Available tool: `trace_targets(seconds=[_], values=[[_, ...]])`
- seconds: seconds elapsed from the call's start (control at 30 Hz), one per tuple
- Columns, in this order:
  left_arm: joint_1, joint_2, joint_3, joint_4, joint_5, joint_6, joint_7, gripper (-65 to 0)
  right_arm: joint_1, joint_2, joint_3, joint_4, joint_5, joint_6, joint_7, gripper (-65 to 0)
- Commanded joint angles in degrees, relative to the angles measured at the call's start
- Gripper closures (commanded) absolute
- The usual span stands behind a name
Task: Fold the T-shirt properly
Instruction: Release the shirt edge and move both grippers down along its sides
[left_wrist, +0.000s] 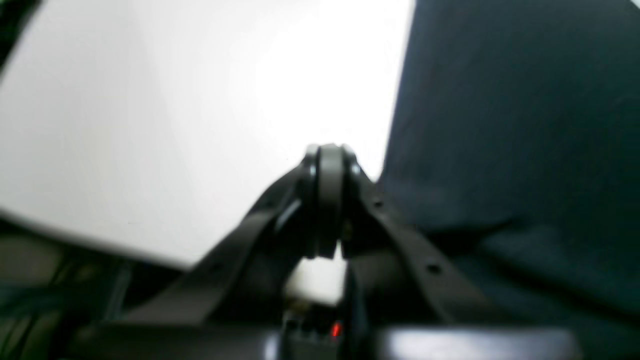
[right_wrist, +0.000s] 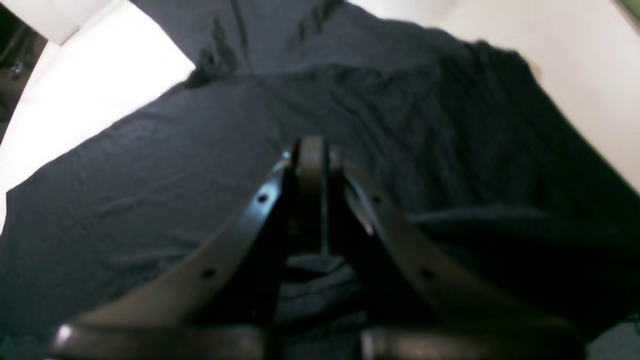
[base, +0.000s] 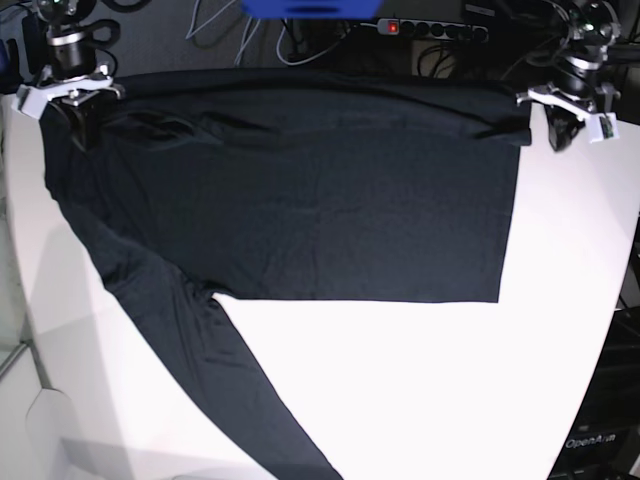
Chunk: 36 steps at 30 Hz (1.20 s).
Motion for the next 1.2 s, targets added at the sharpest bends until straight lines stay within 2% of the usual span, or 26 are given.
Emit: trace_targets(seconds=[0.0,0.23,0.5,0.6,0.73,0.87,1.17], values=[[0.19,-0.33,-0.18,1.48,-0.66,-0.12,-0.89,0.0,-0.07,0.56,0.23,0.98,0.77,-0.11,1.12,0.0],[-2.27,1.69,0.17,4.74,-0.30,-0.12,-0.54,0.0,1.95,1.79,0.05,0.98,0.68,-0.29,-0.03,-0.8],[-8.52,2.30,5.27,5.18,0.31,-0.12,-0.37,-0.3,10.48,6.28,-0.03,0.98,0.51,-1.25,-8.38,-0.8],[-11.86,2.66,7.55,4.82,4.71,-0.12,-0.37,-0.4,14.44,7.33,-0.12,0.89,-1.95,-1.52,-11.72,-0.8],[-16.43,5.56,8.08,4.12,9.45,-0.12,-0.37,-0.4,19.97,7.15,-0.12,0.45,-8.19,-1.52,-13.48,-0.8],[-20.47,7.67,8.26,2.98,13.32,-0.12,-0.37,-0.4,24.11,7.07,-0.12,-1.04,-10.66,-1.52,-15.23,-0.8],[-27.24,7.74,8.34,-3.09,19.39,-0.12,-0.37,-0.4,33.07,7.59,-1.26,-9.75,-17.34,-1.52,-14.79,-0.8]])
